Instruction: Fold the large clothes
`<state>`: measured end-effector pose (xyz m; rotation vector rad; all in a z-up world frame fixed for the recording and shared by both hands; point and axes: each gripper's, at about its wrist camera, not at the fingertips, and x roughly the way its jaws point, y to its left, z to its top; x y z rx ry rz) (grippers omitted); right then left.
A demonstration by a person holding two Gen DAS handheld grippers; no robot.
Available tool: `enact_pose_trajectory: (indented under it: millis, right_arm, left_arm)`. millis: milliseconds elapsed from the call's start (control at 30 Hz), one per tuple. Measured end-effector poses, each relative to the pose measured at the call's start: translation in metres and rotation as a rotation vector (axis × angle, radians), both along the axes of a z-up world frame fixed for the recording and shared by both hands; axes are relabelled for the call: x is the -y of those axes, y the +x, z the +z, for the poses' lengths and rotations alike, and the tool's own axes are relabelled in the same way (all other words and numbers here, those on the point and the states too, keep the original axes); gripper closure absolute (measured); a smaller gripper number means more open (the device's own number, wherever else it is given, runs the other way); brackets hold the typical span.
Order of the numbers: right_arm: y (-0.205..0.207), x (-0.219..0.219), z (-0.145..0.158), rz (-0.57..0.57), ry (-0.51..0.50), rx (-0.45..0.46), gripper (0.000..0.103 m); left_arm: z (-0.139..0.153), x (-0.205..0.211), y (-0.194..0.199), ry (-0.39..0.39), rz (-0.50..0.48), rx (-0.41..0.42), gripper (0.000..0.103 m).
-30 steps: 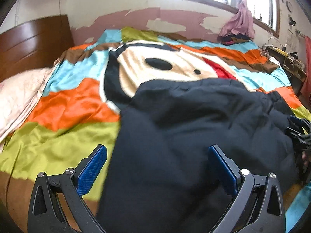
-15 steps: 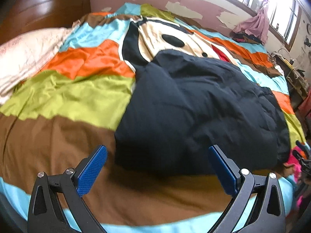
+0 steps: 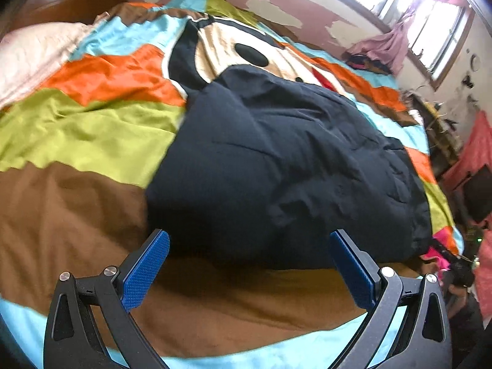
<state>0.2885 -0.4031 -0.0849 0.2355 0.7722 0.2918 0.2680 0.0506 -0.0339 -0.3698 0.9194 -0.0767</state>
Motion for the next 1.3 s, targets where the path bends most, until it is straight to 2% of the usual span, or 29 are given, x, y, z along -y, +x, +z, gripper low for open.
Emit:
enact_pose_trajectory:
  millis: [100, 167, 267, 433, 567, 633, 700, 767, 800, 900, 933, 1000, 1133, 1300]
  right_arm:
    - [0.003, -0.004, -0.005, 0.007, -0.013, -0.009, 0.000]
    - [0.005, -0.005, -0.010, -0.003, -0.024, -0.026, 0.000]
    - [0.009, -0.002, -0.022, -0.046, -0.041, -0.069, 0.000]
    - [0.007, 0.005, -0.021, -0.073, -0.015, -0.081, 0.000]
    - [0.005, 0.005, -0.012, -0.058, -0.002, -0.068, 0.000]
    - [0.008, 0.001, -0.006, -0.032, 0.001, -0.065, 0.000]
    - [0.017, -0.003, 0.005, 0.011, -0.004, -0.057, 0.000]
    - [0.029, -0.008, 0.017, 0.035, -0.047, -0.045, 0.000]
    - [0.036, -0.010, 0.024, 0.040, -0.083, -0.037, 0.000]
    - [0.069, -0.017, 0.042, 0.079, -0.137, -0.035, 0.000]
    - [0.077, -0.019, 0.045, 0.083, -0.143, -0.037, 0.000]
    - [0.097, -0.022, 0.047, 0.090, -0.144, -0.050, 0.000]
    - [0.129, -0.025, 0.038, 0.099, -0.082, -0.096, 0.000]
    - [0.161, -0.024, 0.020, 0.090, -0.042, -0.137, 0.000]
  left_arm:
    - [-0.005, -0.011, 0.005, -0.034, -0.014, 0.028, 0.001]
    - [-0.006, -0.023, 0.012, -0.100, -0.014, 0.055, 0.001]
    - [-0.012, -0.039, 0.027, -0.218, -0.021, 0.031, 0.001]
    - [-0.015, -0.055, 0.050, -0.307, -0.078, 0.018, 0.001]
    - [0.000, -0.064, 0.052, -0.345, -0.092, 0.076, 0.001]
    - [0.010, -0.072, 0.051, -0.309, -0.081, 0.164, 0.001]
    - [0.011, -0.077, 0.060, -0.251, -0.067, 0.174, 0.001]
    - [0.000, -0.084, 0.074, -0.218, -0.039, 0.123, 0.001]
    - [-0.009, -0.088, 0.084, -0.246, -0.035, 0.083, 0.001]
    - [-0.034, -0.101, 0.104, -0.437, -0.032, 0.030, 0.001]
    - [-0.040, -0.103, 0.111, -0.472, -0.031, 0.007, 0.001]
    - [-0.045, -0.103, 0.121, -0.458, -0.036, -0.036, 0.001]
    - [-0.046, -0.094, 0.139, -0.355, -0.085, -0.100, 0.001]
    - [-0.056, -0.105, 0.138, -0.385, -0.066, -0.155, 0.001]
